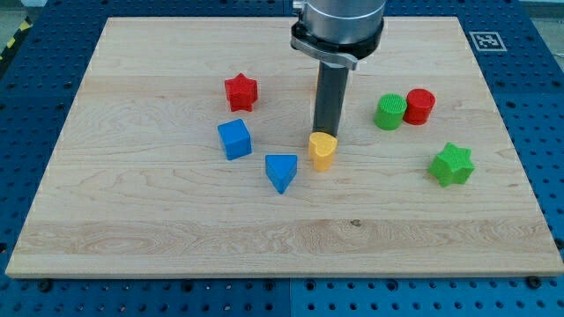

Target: Move the yellow heart towards the green star

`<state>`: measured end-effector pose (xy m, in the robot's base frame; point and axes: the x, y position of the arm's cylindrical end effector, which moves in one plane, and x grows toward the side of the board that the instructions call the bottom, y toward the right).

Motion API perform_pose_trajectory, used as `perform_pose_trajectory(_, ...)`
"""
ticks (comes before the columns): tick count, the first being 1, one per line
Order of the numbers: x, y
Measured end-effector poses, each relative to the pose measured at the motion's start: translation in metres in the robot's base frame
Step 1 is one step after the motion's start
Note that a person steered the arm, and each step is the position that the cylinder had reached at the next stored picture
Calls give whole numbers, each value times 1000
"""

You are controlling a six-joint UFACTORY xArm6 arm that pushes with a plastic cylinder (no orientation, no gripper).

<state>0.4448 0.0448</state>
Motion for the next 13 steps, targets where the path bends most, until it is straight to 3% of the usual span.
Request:
perform_pose_trajectory(2,0,-42)
perform_pose_trajectory(7,29,-37)
perform_pose_trajectory(13,8,33)
